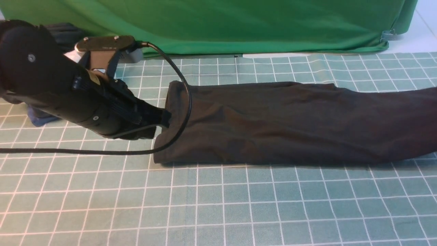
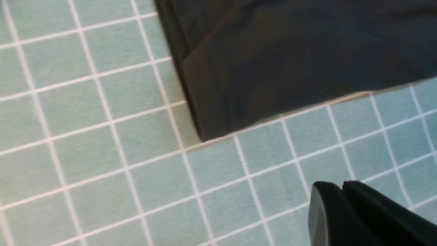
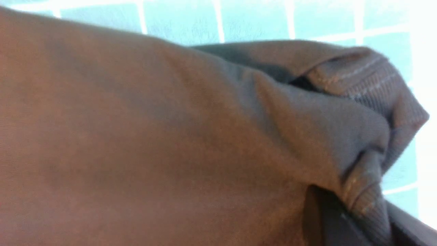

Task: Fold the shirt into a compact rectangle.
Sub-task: 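Fold the right end of the dark garment over onto its left end with the right gripper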

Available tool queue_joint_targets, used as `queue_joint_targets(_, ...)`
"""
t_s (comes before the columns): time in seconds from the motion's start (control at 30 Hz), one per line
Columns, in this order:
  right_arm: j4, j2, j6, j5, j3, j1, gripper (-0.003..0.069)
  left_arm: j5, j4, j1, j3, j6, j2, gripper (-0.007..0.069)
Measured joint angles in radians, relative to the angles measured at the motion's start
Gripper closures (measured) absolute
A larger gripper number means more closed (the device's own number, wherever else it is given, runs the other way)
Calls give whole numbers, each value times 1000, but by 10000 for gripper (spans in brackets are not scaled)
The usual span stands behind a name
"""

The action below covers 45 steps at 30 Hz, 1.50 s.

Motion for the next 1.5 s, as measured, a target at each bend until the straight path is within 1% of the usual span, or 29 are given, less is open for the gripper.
queue_joint_targets(0.13, 9, -89, 4, 1, 0, 56, 599, 32, 130, 13, 0, -94, 0, 617)
queue_joint_targets(0.17, 9, -93, 4, 1, 0, 64, 599, 35, 135, 17, 0, -103, 0, 617)
queue_joint_targets(0.23, 12, -134, 19, 2, 0, 115, 600, 50, 173, 51, 0, -129, 0, 617)
queue_joint_targets(0.33, 45, -162, 29, 3, 0, 211, 600, 79, 173, 122, 0, -136, 0, 617)
queue_joint_targets(0.4, 71, -166, 31, 4, -1, 242, 600, 92, 173, 151, 0, -136, 0, 617)
queue_joint_targets(0.43, 114, -165, 37, 6, -7, 298, 600, 109, 173, 193, 0, -136, 0, 617)
queue_joint_targets(0.47, 147, -165, 47, -2, -11, 336, 600, 120, 173, 216, 0, -129, 0, 617)
queue_joint_targets(0.5, 153, -164, 48, -2, -12, 336, 600, 121, 167, 220, 0, -127, 0, 617)
queue_joint_targets(0.6, 236, -155, 65, -40, -42, 450, 600, 145, 109, 275, 0, -80, 0, 617)
queue_joint_targets(0.73, 286, -114, 101, -77, -90, 577, 600, 153, 50, 289, 0, -27, 0, 617)
queue_joint_targets(0.77, 290, -112, 101, -79, -96, 582, 600, 153, 48, 289, 0, -25, 0, 617)
queue_joint_targets(0.8, 316, -84, 105, -87, -122, 626, 600, 153, 29, 289, 0, -14, 0, 617)
queue_joint_targets(0.87, 334, -64, 106, -91, -140, 651, 600, 153, 17, 289, 0, -8, 0, 617)
queue_joint_targets(0.9, 364, -24, 107, -98, -169, 689, 600, 153, -1, 289, 0, 4, 0, 617)
queue_joint_targets(1.0, 401, 36, 108, -110, -218, 744, 600, 153, -25, 289, 0, 22, 0, 617)
queue_joint_targets(1.13, 422, 128, 131, -126, -302, 821, 600, 153, -38, 289, 0, 32, 0, 617)
queue_joint_targets(1.3, 428, 232, 157, -128, -383, 887, 600, 153, -39, 289, 0, 42, 0, 617)
queue_joint_targets(1.43, 442, 297, 163, -130, -429, 915, 600, 153, -40, 289, 0, 47, 0, 617)
queue_joint_targets(1.5, 449, 342, 186, -146, -456, 933, 600, 153, -41, 289, 0, 48, 0, 617)
